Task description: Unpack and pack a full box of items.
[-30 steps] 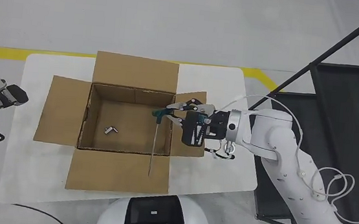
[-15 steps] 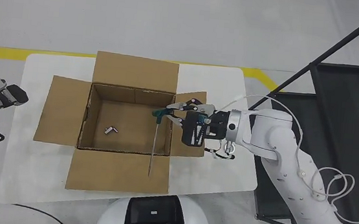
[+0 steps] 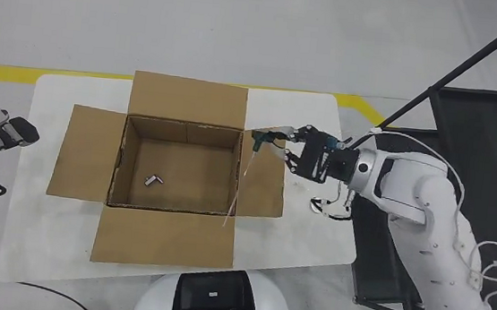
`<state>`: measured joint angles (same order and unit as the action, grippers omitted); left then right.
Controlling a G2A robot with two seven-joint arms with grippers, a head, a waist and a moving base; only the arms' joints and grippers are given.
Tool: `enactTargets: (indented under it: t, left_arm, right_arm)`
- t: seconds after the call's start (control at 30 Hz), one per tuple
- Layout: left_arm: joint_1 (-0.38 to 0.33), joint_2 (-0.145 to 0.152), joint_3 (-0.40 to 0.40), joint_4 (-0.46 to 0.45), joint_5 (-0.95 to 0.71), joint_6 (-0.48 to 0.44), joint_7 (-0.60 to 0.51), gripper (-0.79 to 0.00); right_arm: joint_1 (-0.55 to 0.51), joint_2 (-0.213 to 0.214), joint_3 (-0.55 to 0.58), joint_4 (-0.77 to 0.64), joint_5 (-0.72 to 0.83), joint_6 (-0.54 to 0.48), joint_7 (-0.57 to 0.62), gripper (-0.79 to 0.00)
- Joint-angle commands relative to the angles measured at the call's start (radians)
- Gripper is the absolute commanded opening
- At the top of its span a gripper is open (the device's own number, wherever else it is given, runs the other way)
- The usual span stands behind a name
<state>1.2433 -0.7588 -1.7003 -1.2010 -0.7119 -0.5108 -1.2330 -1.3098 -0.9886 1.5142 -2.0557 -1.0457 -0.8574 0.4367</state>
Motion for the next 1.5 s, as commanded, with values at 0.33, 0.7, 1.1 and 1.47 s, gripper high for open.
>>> enactTargets:
  t: [0.33, 0.7, 1.1, 1.47]
  left_arm:
    - [0.0, 0.0, 0.0, 0.0, 0.0, 0.0, 0.0, 0.0]
    - [0.0, 0.0, 0.0, 0.0, 0.0, 0.0, 0.0, 0.0]
    - [0.0, 0.0, 0.0, 0.0, 0.0, 0.0, 0.0, 0.0]
    - [0.0, 0.0, 0.0, 0.0, 0.0, 0.0, 0.0, 0.0]
  right_arm:
    - [-0.359, 0.038, 0.348, 0.153, 0.043, -0.098, 0.187, -0.785]
    - [-0.305, 0.031, 0.125, 0.317, -0.153, 0.136, 0.339, -0.785]
    - [-0.275, 0.019, 0.047, 0.514, -0.188, 0.304, 0.27, -0.785]
    - [-0.214, 0.011, 0.009, 0.614, -0.124, 0.337, 0.285, -0.785]
